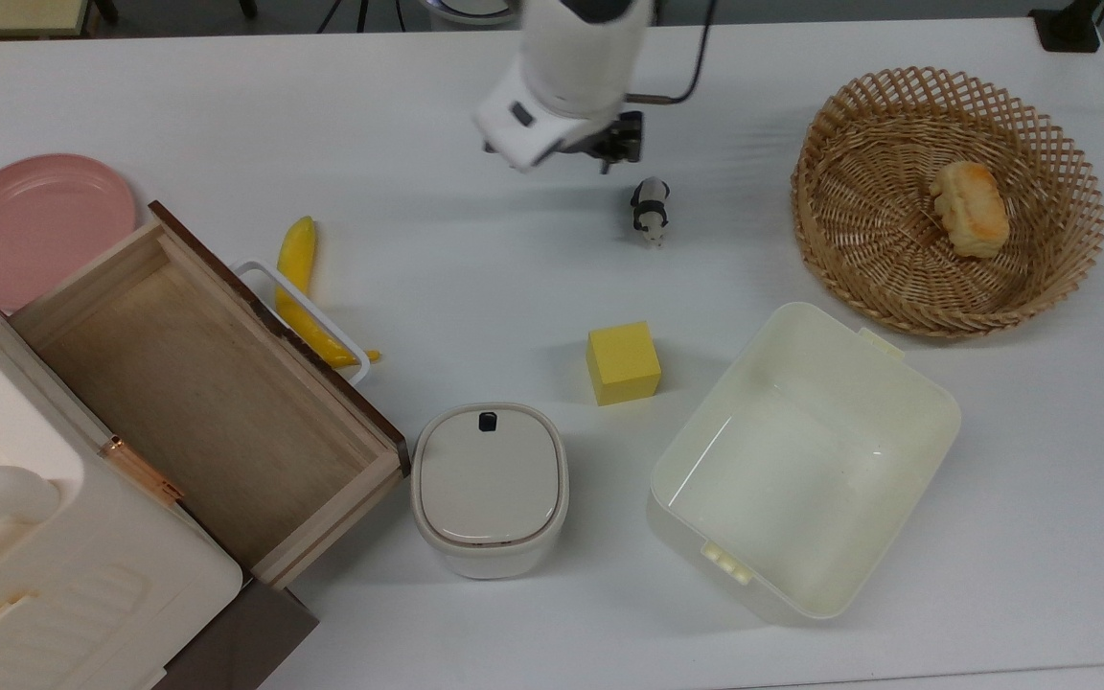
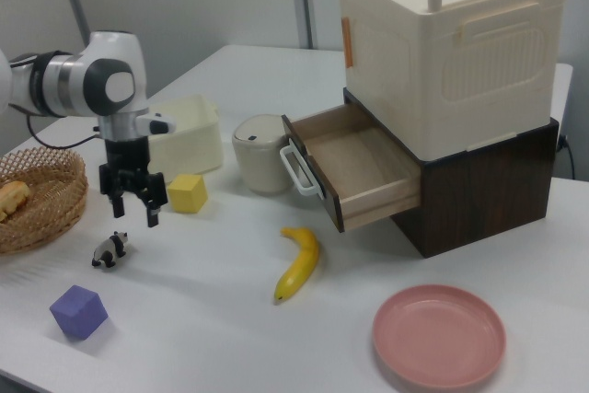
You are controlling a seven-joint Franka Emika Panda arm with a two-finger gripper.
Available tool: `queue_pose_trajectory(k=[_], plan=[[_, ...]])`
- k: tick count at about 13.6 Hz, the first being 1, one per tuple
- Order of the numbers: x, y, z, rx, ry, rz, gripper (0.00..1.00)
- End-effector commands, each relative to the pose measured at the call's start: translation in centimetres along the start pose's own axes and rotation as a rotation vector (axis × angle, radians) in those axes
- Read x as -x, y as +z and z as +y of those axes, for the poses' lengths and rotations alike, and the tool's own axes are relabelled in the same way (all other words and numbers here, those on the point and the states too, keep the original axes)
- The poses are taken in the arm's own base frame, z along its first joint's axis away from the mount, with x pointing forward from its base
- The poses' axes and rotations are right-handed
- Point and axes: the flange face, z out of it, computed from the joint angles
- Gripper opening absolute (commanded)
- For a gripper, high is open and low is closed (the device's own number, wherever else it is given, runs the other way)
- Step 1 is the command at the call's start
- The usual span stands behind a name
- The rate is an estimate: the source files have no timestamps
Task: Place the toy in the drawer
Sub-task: 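Move the gripper over the panda toy and lower toward it, then close the gripper on the panda toy and lift it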
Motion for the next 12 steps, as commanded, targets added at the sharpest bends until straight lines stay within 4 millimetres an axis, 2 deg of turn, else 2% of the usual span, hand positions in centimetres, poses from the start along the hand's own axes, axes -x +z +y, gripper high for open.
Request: queue_pose_trajectory(k=[1,3,5,7,9,10,11,12], plan=[[0.0,1.7,-4.3,-0.023,0.032,0.048,0.96],[-1.0,3.9,-6.7,-0.029,0.05,0.059,0.91],[-1.2,5.9,-8.4,-0.022,0.026,0.045,0.85],[-1.1,6.6,-9.5,-0.021,0.029,0.048,0.82],[-1.1,7.2,-10.1,-0.015,0.021,0.045,0.71],[-1.2,7.4,-10.1,-0.012,0.014,0.047,0.56],[-1.2,7.3,-10.0,-0.011,0.009,0.05,0.34],[-1.2,7.2,-10.1,-0.012,0.004,0.053,0.16]])
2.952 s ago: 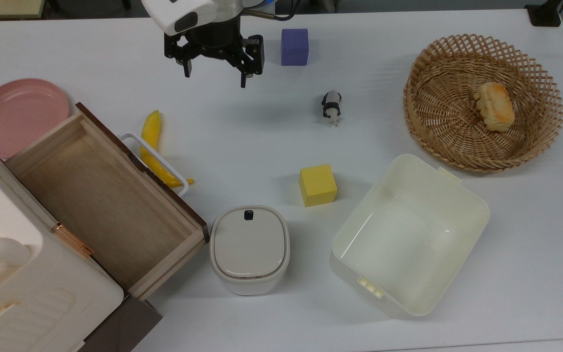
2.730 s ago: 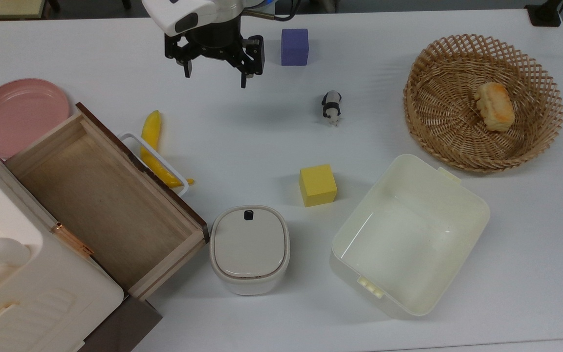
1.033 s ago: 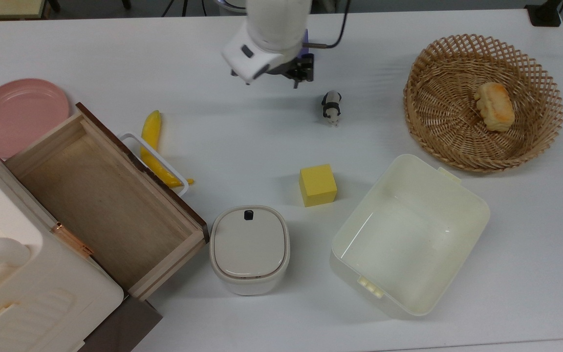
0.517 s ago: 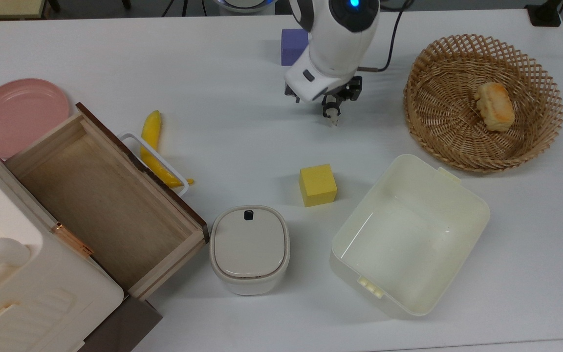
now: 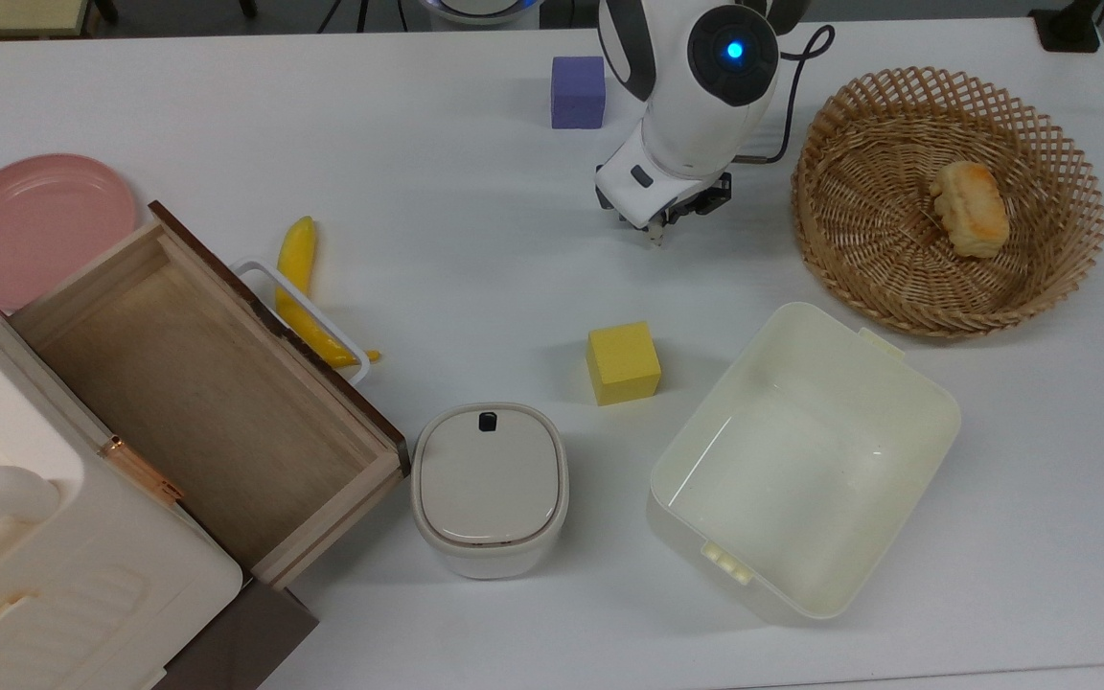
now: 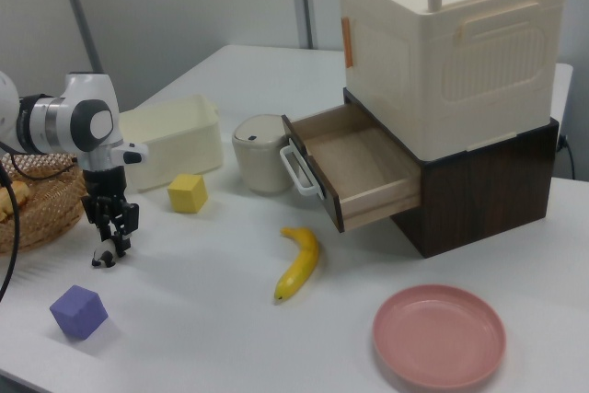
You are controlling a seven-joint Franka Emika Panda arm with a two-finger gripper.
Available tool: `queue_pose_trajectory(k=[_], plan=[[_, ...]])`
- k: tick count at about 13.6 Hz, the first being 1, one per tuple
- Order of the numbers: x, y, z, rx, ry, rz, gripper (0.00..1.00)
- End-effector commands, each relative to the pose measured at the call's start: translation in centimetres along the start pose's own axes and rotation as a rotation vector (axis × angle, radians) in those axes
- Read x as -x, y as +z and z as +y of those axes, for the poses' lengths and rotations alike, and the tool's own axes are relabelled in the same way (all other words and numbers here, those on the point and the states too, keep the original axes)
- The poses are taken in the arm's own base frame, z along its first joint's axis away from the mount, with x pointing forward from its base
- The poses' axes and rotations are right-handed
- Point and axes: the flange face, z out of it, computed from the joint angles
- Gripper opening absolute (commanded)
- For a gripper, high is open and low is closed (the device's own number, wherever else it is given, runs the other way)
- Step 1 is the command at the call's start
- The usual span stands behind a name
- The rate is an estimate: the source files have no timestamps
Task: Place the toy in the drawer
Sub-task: 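Close the gripper on the panda toy and lift it, then carry the panda toy over the open wooden drawer and lower it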
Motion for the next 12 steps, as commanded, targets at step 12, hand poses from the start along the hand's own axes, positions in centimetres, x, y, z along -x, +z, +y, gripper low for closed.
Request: queue_pose_trajectory(k=[12], plan=[[-3.2,-17.1,15.8,-0.08,0.09,0.202,0.0]])
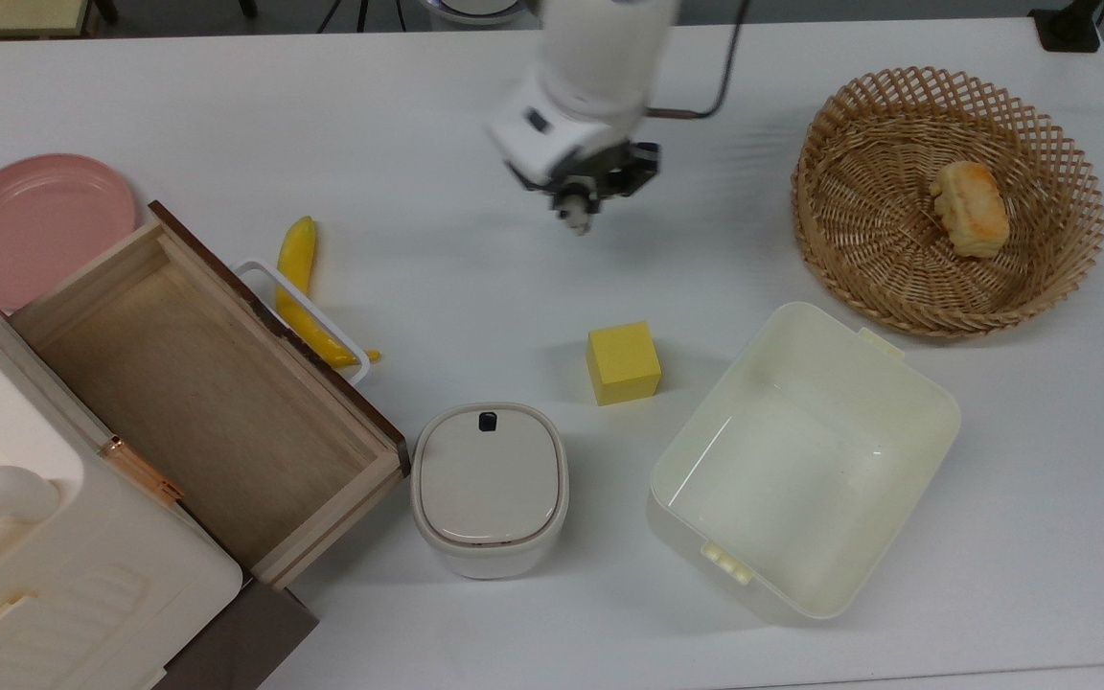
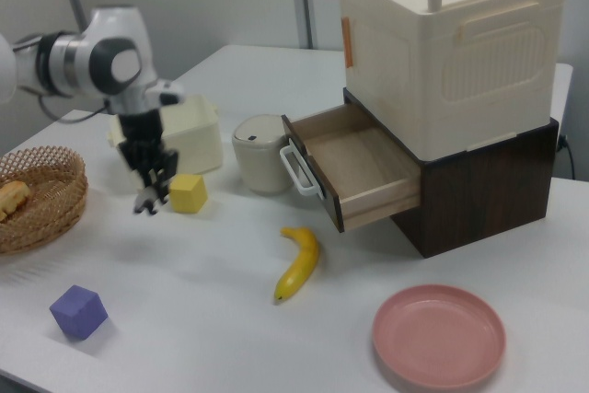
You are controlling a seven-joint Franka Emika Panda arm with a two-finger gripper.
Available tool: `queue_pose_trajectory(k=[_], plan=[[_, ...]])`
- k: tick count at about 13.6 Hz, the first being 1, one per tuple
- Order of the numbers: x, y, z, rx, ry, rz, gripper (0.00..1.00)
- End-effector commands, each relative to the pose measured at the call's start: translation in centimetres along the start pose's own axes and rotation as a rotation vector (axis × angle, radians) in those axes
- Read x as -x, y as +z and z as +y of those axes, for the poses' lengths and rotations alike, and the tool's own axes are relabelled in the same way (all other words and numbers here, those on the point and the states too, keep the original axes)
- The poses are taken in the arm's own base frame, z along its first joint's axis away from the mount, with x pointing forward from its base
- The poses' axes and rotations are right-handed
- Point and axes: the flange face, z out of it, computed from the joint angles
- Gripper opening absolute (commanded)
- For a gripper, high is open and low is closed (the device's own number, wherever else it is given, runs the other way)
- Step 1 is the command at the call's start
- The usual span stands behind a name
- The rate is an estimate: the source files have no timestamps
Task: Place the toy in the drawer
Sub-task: 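Carry the panda toy over the open wooden drawer and lower it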
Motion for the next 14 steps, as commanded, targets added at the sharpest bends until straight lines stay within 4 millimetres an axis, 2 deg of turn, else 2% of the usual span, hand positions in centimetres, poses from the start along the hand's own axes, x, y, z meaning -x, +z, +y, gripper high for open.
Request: queue_pose_trajectory(k=[1,3,4,7,9,11,12,14], plan=[[-3.2,-6.5,6.9,-0.046,0.098,0.144,0.0],[-4.7,-8.5,10.3,-0.069,0.166,0.284,0.0],[-5.3,-8.9,11.1,-0.07,0.181,0.336,0.0],[-7.3,-9.8,17.4,-0.057,0.282,0.512,0.0],[-7.5,-10.3,19.2,-0.06,0.336,0.567,0.0],[-8.3,-9.9,22.5,-0.062,0.437,0.639,0.0],[-8.6,-9.5,23.2,-0.058,0.448,0.65,0.0],[-9.3,-7.4,25.7,-0.033,0.483,0.65,0.0]])
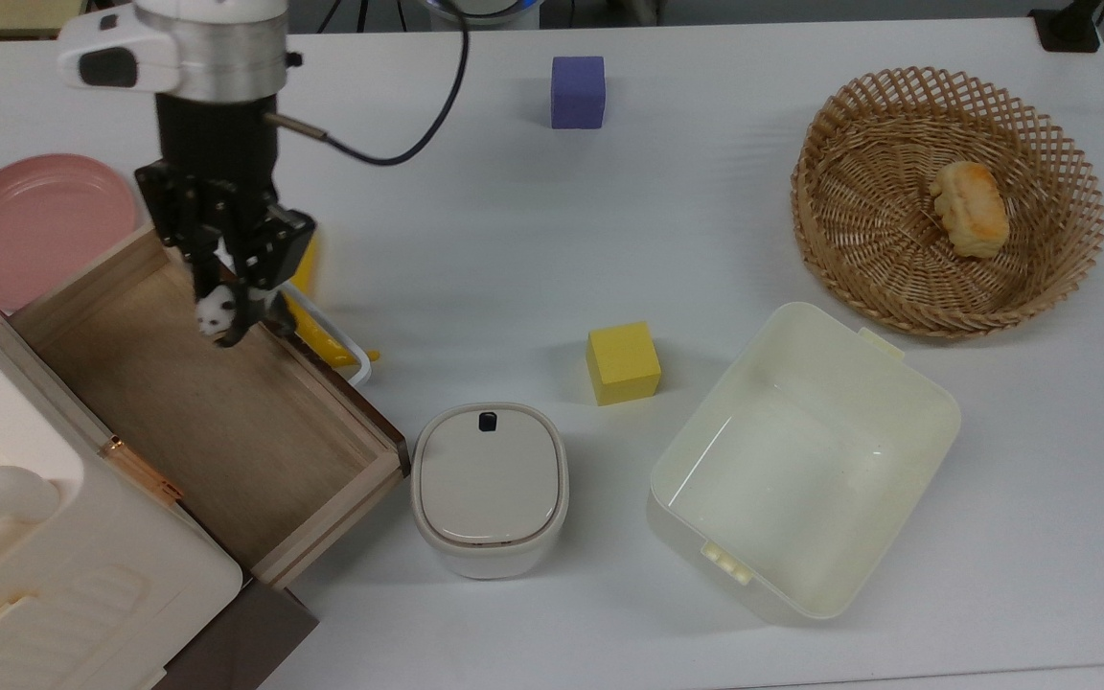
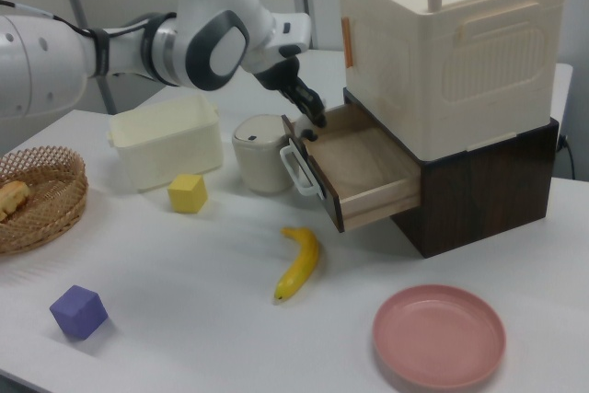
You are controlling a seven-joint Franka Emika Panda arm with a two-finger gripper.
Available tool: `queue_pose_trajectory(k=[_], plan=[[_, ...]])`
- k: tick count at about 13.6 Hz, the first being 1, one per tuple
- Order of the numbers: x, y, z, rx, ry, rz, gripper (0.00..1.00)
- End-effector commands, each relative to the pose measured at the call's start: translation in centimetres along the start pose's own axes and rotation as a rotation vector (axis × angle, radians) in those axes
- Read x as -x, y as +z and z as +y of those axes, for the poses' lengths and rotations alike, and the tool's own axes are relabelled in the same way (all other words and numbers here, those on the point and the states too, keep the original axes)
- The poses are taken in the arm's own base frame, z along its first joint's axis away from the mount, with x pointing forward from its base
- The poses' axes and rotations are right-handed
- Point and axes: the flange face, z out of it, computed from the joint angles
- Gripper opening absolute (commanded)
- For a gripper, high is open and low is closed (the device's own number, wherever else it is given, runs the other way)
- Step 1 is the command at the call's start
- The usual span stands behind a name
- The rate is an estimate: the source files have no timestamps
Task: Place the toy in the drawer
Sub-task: 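Carry the panda toy over the open wooden drawer and lower it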
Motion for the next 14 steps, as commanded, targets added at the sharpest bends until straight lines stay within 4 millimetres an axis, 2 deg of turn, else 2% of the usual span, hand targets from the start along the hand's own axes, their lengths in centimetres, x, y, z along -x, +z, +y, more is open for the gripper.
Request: queue_pose_trajectory(k=[1,3,5,7,9,11,12,14], plan=[[-0.6,3.2,2.2,0.021,0.059,0.027,0.0],[-0.3,5.9,2.8,0.034,0.092,0.038,0.01],[-0.1,7.7,3.2,0.048,0.094,0.034,0.08],[0.2,8.6,3.2,0.056,0.087,0.025,0.24],[0.2,8.7,3.3,0.057,0.09,0.025,0.45],[0.2,8.7,3.4,0.058,0.088,0.026,0.53],[0.1,8.7,3.5,0.058,0.089,0.027,0.74],[-0.1,8.6,4.4,0.071,0.088,0.032,0.76]])
